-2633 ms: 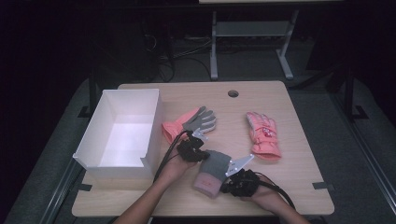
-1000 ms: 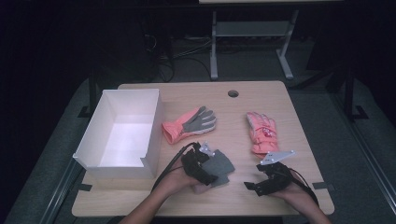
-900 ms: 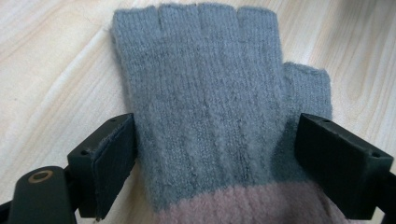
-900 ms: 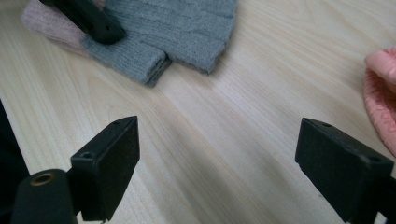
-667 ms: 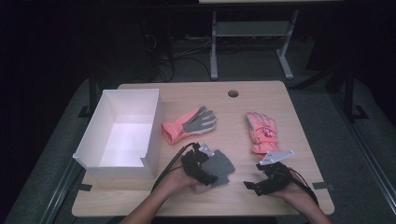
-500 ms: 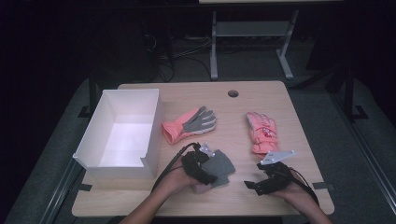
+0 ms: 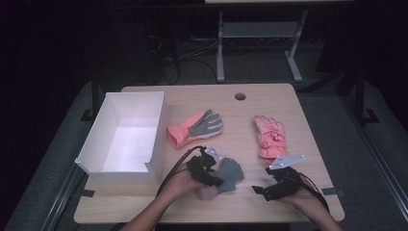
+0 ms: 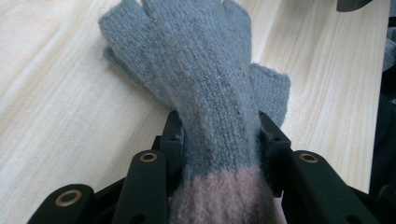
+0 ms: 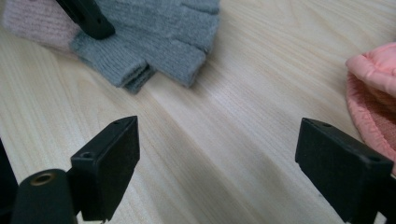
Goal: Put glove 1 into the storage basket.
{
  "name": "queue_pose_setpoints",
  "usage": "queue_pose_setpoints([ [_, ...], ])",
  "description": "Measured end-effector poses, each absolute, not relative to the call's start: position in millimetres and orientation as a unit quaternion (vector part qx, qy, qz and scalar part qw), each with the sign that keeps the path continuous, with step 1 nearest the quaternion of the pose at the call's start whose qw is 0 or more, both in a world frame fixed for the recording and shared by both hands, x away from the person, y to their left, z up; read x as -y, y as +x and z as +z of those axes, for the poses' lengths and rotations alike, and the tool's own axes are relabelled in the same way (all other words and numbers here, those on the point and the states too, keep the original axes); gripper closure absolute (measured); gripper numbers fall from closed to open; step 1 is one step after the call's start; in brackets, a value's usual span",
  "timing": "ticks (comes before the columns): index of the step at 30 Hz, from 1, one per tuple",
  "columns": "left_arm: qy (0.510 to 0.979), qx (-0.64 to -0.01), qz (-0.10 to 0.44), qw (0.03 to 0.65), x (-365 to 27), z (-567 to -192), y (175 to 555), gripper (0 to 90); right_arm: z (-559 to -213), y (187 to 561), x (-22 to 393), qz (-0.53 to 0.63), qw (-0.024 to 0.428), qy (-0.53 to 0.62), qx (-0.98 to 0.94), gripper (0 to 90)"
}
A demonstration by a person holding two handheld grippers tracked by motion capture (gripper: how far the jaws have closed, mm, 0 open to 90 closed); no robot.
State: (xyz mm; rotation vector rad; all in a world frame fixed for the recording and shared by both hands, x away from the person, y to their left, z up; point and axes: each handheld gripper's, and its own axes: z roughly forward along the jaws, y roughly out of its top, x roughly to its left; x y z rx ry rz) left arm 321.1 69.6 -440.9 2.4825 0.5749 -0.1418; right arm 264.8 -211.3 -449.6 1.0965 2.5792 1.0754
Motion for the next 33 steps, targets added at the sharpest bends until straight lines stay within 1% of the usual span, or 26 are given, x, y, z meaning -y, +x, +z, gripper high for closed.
queue_pose_setpoints([
  [9,0.921,-0.236,-0.067,0.302,-77.4,-420.6,326.5,62.5,-449.0,263.8,211.5,0.362,0.078,0.367,-0.853,13.5],
  [17,0.912,-0.255,-0.058,0.317,-88.7,-393.9,329.0,62.2,-448.4,263.6,211.7,0.364,0.080,0.370,-0.851,12.8],
  [21,0.906,-0.265,-0.054,0.324,-97.4,-378.6,331.3,62.2,-448.9,264.0,210.4,0.364,0.077,0.369,-0.852,9.0],
  [24,0.905,-0.272,-0.043,0.325,-104.5,-365.4,333.9,62.2,-449.5,264.2,210.1,0.363,0.073,0.369,-0.852,8.1],
  [33,0.895,-0.287,-0.027,0.340,-127.2,-334.7,341.7,62.1,-448.9,263.4,209.7,0.362,0.077,0.369,-0.853,8.0],
])
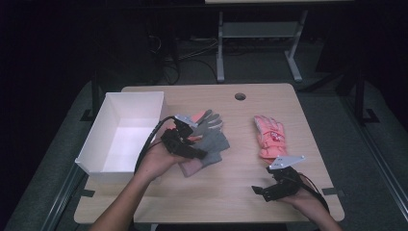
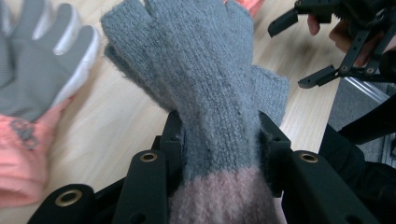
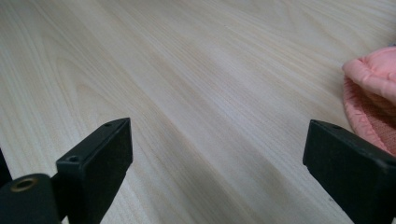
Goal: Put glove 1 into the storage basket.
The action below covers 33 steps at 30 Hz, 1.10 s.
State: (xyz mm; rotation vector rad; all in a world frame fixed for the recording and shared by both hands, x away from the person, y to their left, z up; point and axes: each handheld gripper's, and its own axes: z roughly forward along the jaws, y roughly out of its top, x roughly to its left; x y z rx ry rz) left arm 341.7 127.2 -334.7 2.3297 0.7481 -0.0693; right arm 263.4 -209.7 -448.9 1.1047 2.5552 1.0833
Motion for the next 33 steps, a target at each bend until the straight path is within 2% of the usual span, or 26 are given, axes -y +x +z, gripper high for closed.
queue_pose_setpoints([
  [23,0.857,-0.361,0.042,0.366,-215.5,-289.0,357.8,62.1,-453.7,265.1,208.7,0.355,0.070,0.367,-0.857,8.1],
  [33,0.828,-0.414,0.072,0.372,-257.5,-288.5,370.0,62.1,-454.8,264.8,207.2,0.351,0.070,0.363,-0.860,8.1],
])
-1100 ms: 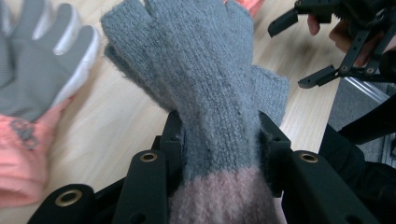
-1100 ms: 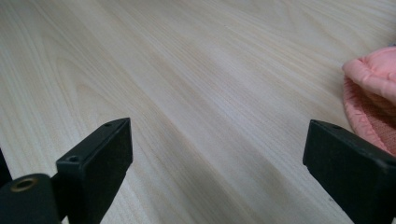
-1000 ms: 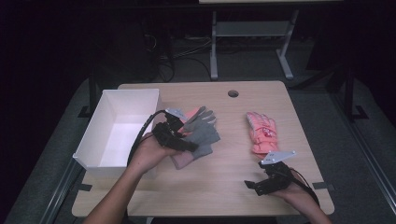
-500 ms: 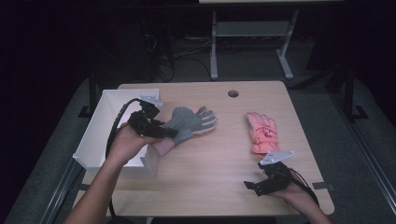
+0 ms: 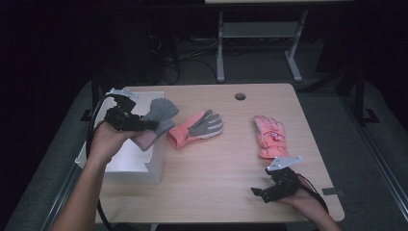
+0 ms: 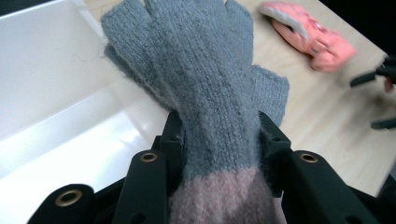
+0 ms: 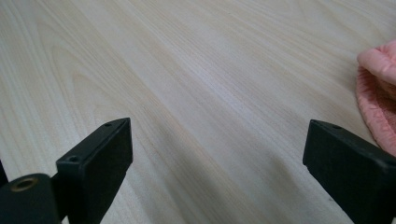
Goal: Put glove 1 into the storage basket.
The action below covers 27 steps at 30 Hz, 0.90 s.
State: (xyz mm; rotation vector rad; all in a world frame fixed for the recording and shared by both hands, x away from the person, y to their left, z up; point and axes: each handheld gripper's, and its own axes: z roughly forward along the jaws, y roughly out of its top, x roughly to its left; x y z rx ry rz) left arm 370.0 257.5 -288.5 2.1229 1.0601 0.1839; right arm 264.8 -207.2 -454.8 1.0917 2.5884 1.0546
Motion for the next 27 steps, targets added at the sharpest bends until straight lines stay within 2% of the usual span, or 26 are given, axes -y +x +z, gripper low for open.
queue_pose_setpoints([
  [14,0.790,-0.510,0.114,0.322,-303.8,-327.6,396.0,62.3,-455.6,264.7,206.6,0.349,0.069,0.360,-0.862,8.1],
  [27,0.776,-0.559,0.105,0.270,-326.3,-385.6,413.7,62.1,-455.9,264.6,206.7,0.350,0.068,0.362,-0.862,8.1],
])
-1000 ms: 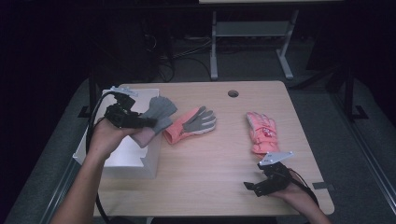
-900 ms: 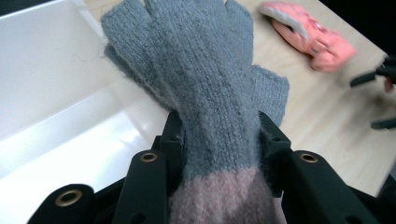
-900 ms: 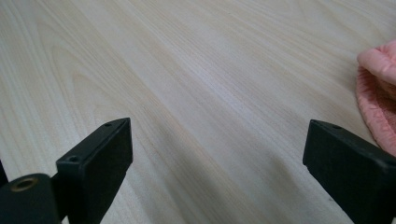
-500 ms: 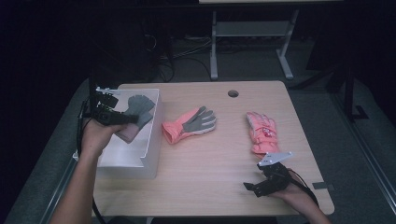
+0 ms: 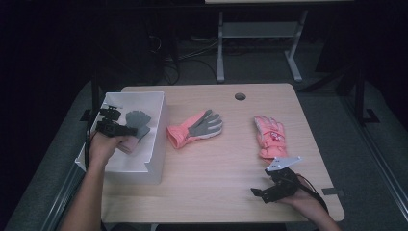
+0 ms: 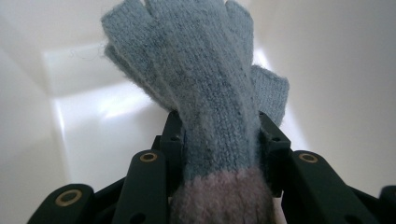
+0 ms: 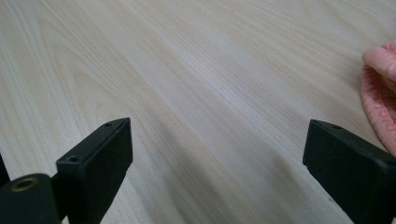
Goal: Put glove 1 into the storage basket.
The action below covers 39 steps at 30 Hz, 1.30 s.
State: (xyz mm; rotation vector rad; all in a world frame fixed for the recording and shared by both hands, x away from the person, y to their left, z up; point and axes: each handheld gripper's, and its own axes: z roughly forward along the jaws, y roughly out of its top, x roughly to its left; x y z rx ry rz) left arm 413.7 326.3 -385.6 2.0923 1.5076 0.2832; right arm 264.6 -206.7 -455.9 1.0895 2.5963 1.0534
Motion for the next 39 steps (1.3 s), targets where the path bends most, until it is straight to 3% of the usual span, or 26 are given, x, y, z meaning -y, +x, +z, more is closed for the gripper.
queue_pose_setpoints([
  [14,0.776,-0.585,0.090,0.218,-335.6,-423.7,418.8,57.7,-456.2,264.3,206.2,0.350,0.065,0.359,-0.863,8.1],
  [17,0.776,-0.587,0.092,0.212,-333.7,-424.5,419.7,52.2,-456.5,264.5,206.2,0.349,0.064,0.360,-0.863,8.1],
  [21,0.779,-0.585,0.099,0.204,-327.1,-425.1,420.0,34.3,-455.4,263.7,206.2,0.351,0.065,0.360,-0.862,8.1],
  [26,0.771,-0.586,0.126,0.218,-321.8,-410.8,416.1,21.5,-455.8,264.1,206.7,0.351,0.064,0.359,-0.862,8.1],
  [39,0.783,-0.534,0.130,0.292,-310.0,-351.6,400.5,19.9,-456.1,264.5,205.0,0.351,0.062,0.357,-0.863,8.1],
])
